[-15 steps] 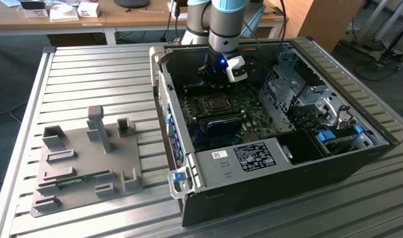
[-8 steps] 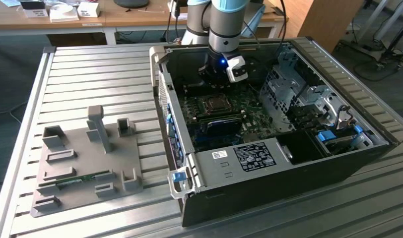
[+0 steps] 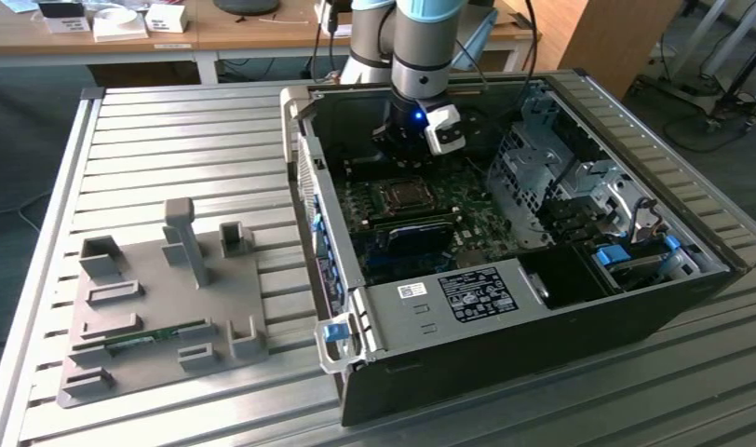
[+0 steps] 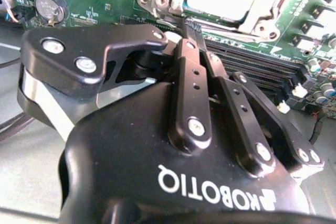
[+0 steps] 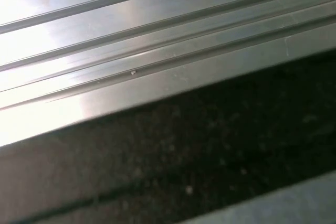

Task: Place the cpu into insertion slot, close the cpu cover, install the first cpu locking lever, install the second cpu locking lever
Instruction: 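Install the first cpu locking lever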

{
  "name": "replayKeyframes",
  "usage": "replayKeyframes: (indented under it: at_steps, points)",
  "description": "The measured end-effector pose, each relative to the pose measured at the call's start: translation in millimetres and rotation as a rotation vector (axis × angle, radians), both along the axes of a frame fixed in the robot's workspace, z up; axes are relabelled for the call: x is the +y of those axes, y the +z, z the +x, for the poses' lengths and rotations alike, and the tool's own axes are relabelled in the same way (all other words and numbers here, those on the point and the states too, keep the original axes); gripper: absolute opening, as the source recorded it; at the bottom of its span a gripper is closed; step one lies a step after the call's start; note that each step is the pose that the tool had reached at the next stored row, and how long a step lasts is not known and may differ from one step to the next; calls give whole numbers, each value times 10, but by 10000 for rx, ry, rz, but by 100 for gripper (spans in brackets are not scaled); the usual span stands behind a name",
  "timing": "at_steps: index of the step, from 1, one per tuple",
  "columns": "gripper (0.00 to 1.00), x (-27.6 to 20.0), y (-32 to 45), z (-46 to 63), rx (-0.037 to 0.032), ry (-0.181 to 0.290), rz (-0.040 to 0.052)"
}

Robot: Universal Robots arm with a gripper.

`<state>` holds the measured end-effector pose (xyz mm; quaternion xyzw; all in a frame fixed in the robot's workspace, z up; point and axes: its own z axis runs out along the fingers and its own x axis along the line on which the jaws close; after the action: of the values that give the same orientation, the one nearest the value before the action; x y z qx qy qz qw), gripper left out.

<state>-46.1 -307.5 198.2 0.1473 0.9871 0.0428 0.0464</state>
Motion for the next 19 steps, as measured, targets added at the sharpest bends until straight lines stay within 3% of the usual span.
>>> replayKeyframes:
  at_steps: [5,19]
  points:
    - [11,0,-15,0,-5,0,-76]
    - [11,11,-22,-8,-14,0,-78]
